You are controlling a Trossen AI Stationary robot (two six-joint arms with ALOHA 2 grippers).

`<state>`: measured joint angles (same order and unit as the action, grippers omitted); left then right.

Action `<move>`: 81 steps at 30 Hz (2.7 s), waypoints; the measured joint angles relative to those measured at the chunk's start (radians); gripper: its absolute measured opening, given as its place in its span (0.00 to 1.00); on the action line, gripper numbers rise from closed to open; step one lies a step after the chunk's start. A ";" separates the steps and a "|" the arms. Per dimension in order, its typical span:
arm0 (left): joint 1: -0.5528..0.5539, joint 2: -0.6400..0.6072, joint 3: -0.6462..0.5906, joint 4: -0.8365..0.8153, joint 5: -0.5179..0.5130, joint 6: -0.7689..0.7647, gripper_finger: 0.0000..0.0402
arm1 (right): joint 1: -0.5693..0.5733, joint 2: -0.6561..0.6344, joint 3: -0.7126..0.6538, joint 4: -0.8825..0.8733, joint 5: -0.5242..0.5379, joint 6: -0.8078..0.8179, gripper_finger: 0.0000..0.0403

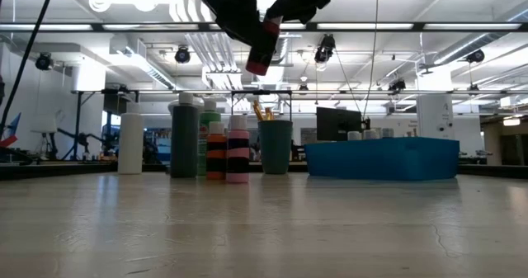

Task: Pick & Place Paint Supplies
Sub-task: Put the red paint bottle into the blue bin

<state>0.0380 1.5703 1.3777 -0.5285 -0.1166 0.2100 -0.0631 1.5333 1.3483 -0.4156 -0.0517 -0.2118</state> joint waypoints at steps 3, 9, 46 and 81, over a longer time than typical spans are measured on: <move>0.000 0.000 0.000 -0.003 0.000 0.000 0.35 | 0.000 -0.002 0.000 -0.001 0.001 0.000 0.29; 0.000 0.000 0.001 -0.007 0.002 0.000 0.37 | 0.000 -0.006 0.000 -0.014 0.002 0.000 0.29; 0.002 -0.337 -0.379 0.109 -0.280 -0.247 0.78 | -0.072 -0.251 -0.109 -0.406 0.422 0.358 0.29; 0.002 -0.464 -0.582 0.319 -0.513 -0.265 0.77 | -0.395 -0.546 -0.600 -0.350 0.366 0.614 0.29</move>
<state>0.0402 1.1061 0.7959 -0.2092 -0.6300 -0.0551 -0.4577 0.9876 0.7484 -0.7656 0.3144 0.4025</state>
